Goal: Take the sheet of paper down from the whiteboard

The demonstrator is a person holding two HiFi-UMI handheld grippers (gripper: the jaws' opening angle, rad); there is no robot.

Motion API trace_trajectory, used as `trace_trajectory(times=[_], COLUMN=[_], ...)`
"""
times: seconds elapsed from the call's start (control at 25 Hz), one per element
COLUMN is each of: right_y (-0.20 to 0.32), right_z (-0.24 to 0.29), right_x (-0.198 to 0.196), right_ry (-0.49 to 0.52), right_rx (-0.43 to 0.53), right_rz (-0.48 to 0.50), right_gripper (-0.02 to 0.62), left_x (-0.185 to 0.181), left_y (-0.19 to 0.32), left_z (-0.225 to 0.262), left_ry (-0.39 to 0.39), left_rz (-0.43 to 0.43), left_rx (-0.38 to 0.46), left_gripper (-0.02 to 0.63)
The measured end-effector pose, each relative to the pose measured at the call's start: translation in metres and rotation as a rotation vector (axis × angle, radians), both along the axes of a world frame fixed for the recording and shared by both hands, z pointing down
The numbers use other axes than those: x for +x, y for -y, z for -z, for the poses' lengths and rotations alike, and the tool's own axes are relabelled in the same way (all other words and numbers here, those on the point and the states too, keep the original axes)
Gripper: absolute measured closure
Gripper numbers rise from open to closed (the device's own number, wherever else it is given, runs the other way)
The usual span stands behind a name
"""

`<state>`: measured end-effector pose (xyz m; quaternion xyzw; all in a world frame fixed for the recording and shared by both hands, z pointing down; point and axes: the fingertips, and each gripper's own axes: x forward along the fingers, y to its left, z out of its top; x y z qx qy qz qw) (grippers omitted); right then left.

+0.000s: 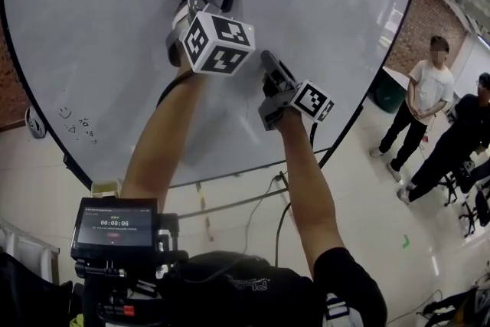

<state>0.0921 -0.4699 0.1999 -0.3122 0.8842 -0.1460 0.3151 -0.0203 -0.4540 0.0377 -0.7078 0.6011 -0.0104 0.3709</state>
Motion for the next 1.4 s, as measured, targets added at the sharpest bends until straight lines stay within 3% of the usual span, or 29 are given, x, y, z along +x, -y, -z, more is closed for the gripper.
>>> trace_trajectory(times=[0.28, 0.52, 0.68, 0.84, 1.0, 1.24, 1.4], right_y=[-0.003, -0.015, -0.025, -0.028, -0.036, -0.041, -0.039], right_z=[0.005, 0.007, 0.012, 0.008, 0.010, -0.034, -0.081], right_x=[0.004, 0.005, 0.008, 0.015, 0.020, 0.038, 0.066], right_ry=[0.029, 0.075, 0.053, 0.073, 0.025, -0.025, 0.022], right_rx=[-0.005, 0.017, 0.063, 0.069, 0.100, 0.033, -0.062], right_rz=[0.009, 0.035, 0.017, 0.013, -0.022, -0.086, -0.132], right_gripper=[0.577, 0.581, 0.581, 0.583, 0.583, 0.583, 0.583], left_x=[0.004, 0.006, 0.005, 0.004, 0.010, 0.014, 0.014], left_y=[-0.002, -0.003, -0.002, -0.004, -0.010, -0.004, 0.002], left_z=[0.002, 0.003, 0.002, 0.000, -0.006, -0.048, -0.093], left_ry=[0.004, 0.008, -0.001, -0.035, -0.024, -0.040, -0.054], left_rz=[-0.003, -0.003, -0.013, -0.065, -0.088, -0.129, -0.148], left_rx=[0.007, 0.007, 0.006, 0.010, 0.023, -0.056, -0.128], left_gripper=[0.483, 0.485, 0.485, 0.485, 0.485, 0.485, 0.485])
